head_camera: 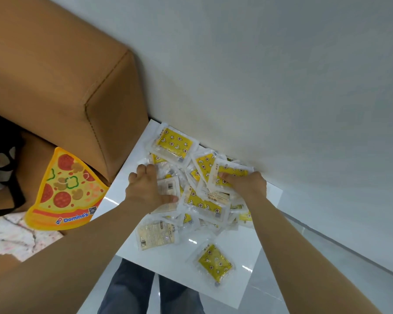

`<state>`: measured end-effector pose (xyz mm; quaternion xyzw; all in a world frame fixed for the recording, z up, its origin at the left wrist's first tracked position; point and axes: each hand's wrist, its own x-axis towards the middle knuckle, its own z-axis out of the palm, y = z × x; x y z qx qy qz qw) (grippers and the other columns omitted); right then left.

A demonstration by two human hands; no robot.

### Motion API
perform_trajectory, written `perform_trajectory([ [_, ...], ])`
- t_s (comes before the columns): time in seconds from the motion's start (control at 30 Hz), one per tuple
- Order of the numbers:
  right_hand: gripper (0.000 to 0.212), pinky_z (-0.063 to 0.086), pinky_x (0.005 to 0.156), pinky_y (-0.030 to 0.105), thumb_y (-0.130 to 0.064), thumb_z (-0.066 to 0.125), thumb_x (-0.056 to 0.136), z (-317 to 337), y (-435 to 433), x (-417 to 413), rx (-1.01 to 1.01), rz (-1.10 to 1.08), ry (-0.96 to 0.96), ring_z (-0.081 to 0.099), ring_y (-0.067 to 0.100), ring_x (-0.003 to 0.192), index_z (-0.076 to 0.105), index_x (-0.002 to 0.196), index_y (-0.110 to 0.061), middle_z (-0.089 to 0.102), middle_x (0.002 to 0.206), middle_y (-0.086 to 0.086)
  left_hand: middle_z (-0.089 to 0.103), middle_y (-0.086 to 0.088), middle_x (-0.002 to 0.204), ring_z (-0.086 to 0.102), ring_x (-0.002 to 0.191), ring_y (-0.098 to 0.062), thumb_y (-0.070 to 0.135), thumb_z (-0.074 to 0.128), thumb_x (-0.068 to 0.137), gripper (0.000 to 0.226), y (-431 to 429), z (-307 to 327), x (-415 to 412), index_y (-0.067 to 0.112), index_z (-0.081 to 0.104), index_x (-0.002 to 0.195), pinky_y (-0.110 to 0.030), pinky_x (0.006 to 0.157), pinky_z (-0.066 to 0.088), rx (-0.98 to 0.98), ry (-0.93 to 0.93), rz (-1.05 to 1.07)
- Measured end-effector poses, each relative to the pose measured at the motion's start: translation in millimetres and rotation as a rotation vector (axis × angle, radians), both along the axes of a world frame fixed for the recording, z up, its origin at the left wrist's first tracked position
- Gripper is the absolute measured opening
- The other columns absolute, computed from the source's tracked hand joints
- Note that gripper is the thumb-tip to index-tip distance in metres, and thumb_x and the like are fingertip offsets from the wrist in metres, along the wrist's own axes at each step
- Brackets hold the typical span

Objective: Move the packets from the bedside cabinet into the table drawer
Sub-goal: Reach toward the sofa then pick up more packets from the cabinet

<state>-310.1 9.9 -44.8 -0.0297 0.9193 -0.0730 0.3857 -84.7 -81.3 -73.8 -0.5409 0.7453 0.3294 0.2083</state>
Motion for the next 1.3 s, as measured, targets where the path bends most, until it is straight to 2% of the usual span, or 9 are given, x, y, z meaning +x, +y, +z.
perform_trajectory([
  [0.1,0.080,0.048,0.072,0.032,-0.050,0.085,0.059,5,-5,5,-0.068,0.000,-0.018,0.061,0.023,0.096,0.049,0.120,-0.011,0.060,0.104,0.001,0.040,-0.009,0.132,0.041,0.120,-0.031,0.070,0.074,0.056,0.103,2,-3,-2,0.013,0.035,0.133,-0.045,0.097,0.045,0.015,-0.020,0.003],
  [0.2,0.069,0.045,0.069,0.030,-0.043,0.086,0.061,7,-7,10,-0.118,0.022,-0.028,0.055,0.018,0.083,0.055,0.115,-0.013,0.061,0.100,-0.002,0.046,-0.007,0.127,0.042,0.120,-0.029,0.069,0.073,0.059,0.094,4,-4,-4,0.016,0.040,0.130,-0.047,0.095,0.046,0.038,-0.064,0.018],
  [0.37,0.059,0.041,0.071,0.029,-0.035,0.083,0.068,12,-8,18,-0.161,0.045,-0.007,0.054,0.018,0.090,0.054,0.115,-0.013,0.057,0.101,-0.002,0.053,-0.005,0.109,0.048,0.109,-0.026,0.073,0.070,0.058,0.081,3,-5,-6,0.017,0.053,0.114,-0.042,0.089,0.049,0.050,-0.131,0.018],
  [0.5,0.051,0.041,0.069,0.029,-0.030,0.082,0.068,13,-12,26,-0.209,0.111,0.015,0.057,0.019,0.093,0.053,0.107,-0.015,0.053,0.093,-0.005,0.055,-0.004,0.112,0.043,0.113,-0.026,0.074,0.067,0.061,0.079,4,-4,-5,0.023,0.056,0.120,-0.039,0.089,0.046,0.034,-0.112,0.032],
  [0.6,0.060,0.041,0.067,0.028,-0.027,0.082,0.068,12,-16,34,-0.272,0.163,0.009,0.058,0.019,0.090,0.052,0.118,-0.015,0.060,0.101,-0.003,0.061,-0.003,0.105,0.045,0.113,-0.026,0.066,0.070,0.066,0.067,4,-1,1,0.023,0.059,0.117,-0.036,0.085,0.045,0.083,-0.029,0.166],
  [0.77,0.063,0.044,0.066,0.029,-0.025,0.079,0.070,5,-27,49,-0.226,0.294,-0.001,0.058,0.021,0.090,0.046,0.124,-0.015,0.057,0.096,-0.001,0.054,0.004,0.075,0.057,0.083,-0.021,0.053,0.074,0.071,0.042,3,8,11,0.018,0.057,0.086,-0.028,0.062,0.039,0.113,0.078,0.279],
  [0.93,0.079,0.042,0.067,0.029,-0.024,0.078,0.071,-1,-35,57,-0.158,0.363,0.049,0.058,0.025,0.110,0.034,0.137,-0.013,0.047,0.135,0.005,0.054,0.006,0.073,0.052,0.071,-0.015,0.046,0.077,0.071,0.036,-1,23,22,0.022,0.051,0.076,-0.025,0.052,0.035,0.120,0.140,0.344],
  [1.17,0.075,0.039,0.067,0.026,-0.022,0.078,0.072,2,-31,64,-0.262,0.389,0.197,0.056,0.027,0.108,0.036,0.134,-0.011,0.038,0.137,0.009,0.057,-0.006,0.068,0.055,0.064,-0.020,0.045,0.077,0.072,0.042,-5,38,30,0.010,0.054,0.067,-0.026,0.053,0.037,0.152,0.163,0.429],
  [1.3,0.047,0.038,0.065,0.025,-0.018,0.072,0.076,9,-28,63,-0.280,0.419,0.250,0.059,0.025,0.096,0.053,0.118,-0.008,0.046,0.126,0.008,0.056,-0.005,0.065,0.053,0.060,-0.018,0.044,0.077,0.072,0.042,-3,54,31,0.008,0.056,0.066,-0.028,0.053,0.037,0.166,0.176,0.488],
])
